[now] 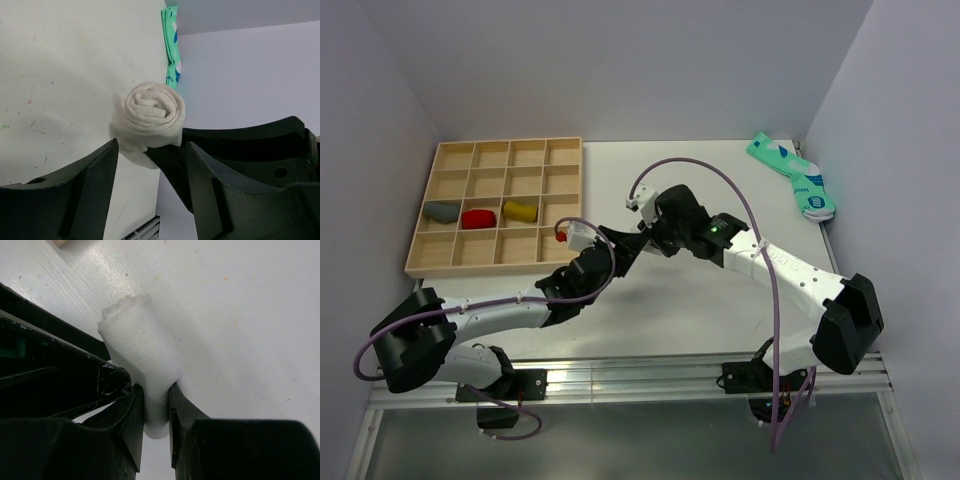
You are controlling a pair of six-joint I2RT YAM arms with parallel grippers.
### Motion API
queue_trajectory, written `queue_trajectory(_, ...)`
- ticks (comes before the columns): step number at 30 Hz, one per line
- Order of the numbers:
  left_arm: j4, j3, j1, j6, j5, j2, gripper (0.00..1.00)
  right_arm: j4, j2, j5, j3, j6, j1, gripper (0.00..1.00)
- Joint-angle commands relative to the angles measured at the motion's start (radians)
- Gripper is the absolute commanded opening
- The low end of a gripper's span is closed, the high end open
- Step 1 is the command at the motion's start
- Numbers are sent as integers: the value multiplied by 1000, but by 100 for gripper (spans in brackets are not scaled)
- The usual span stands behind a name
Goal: Roll the socks
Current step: Pick up the sock at the center of the board.
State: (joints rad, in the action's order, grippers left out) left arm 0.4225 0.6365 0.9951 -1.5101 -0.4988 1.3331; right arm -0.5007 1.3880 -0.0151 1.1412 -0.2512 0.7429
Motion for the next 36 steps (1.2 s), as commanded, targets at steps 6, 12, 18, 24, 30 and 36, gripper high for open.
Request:
queue_trajectory(6, 99, 28, -13, -22, 37, 37, 62, 27, -58, -22, 45, 17, 19, 0)
queue_trajectory(12, 121, 45, -21, -35, 54, 84, 62, 16, -70, -46, 48, 18, 24, 0)
queue_trajectory(18, 154, 40, -27, -38, 62, 98, 61, 4, -72, -68, 43, 15, 33, 0)
queue_trajectory(24, 154, 40, -38, -33, 63, 101, 58, -13, -81, -120, 34, 4, 41, 0)
queue_trajectory(30, 156, 54, -44, -13, 68, 106, 52, -32, -75, -141, 42, 6, 47, 0)
queue_trajectory(36, 167, 54, -46, -1, 78, 115, 31, -30, -60, -135, 43, 1, 49, 0)
